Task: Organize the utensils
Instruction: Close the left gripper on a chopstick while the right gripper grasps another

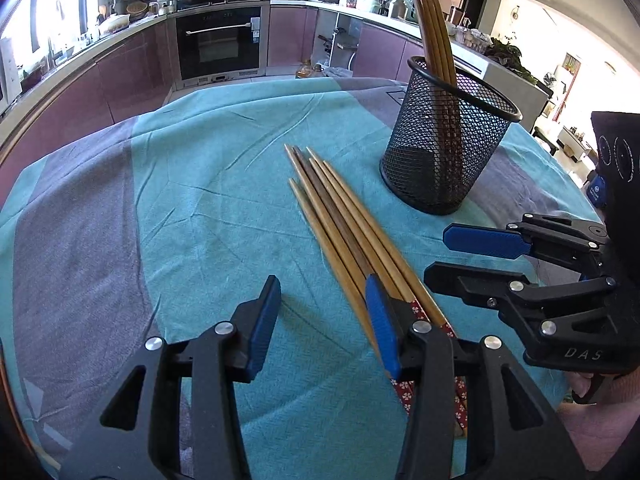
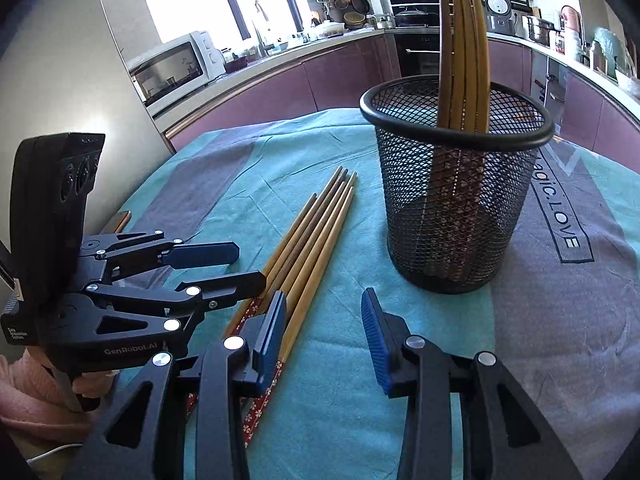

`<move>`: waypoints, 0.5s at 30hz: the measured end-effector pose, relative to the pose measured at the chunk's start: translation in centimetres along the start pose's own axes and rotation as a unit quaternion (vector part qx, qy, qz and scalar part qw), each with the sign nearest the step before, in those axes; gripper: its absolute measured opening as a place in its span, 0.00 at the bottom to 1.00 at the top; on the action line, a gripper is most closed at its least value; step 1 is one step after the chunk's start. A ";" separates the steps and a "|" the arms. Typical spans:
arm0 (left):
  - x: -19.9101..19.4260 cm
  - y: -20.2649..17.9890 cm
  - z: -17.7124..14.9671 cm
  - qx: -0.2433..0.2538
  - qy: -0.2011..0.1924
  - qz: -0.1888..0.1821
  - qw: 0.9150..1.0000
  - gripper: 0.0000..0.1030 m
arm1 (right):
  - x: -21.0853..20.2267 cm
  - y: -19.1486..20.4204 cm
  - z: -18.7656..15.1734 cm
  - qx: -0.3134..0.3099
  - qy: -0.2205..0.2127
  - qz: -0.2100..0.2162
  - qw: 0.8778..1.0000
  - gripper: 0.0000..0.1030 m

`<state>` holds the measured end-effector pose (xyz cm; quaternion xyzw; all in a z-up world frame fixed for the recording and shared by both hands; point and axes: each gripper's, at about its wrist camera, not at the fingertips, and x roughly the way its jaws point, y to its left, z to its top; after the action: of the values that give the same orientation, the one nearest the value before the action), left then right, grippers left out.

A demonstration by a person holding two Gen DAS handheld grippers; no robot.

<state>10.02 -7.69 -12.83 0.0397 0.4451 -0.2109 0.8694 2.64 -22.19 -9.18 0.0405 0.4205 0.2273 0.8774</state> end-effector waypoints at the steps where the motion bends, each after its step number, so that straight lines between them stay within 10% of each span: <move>1: 0.1 0.0 0.1 -0.001 0.001 0.000 1.000 0.42 | 0.1 0.1 0.0 -0.001 0.000 0.000 1.000 0.36; 15: 0.7 0.3 0.1 0.010 0.010 0.011 1.000 0.27 | 1.2 0.9 0.2 -0.020 0.013 -0.025 0.999 0.35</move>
<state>10.59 -7.65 -13.39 0.0549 0.4511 -0.2056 0.8668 3.11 -20.81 -9.64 0.0098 0.4282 0.2143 0.8778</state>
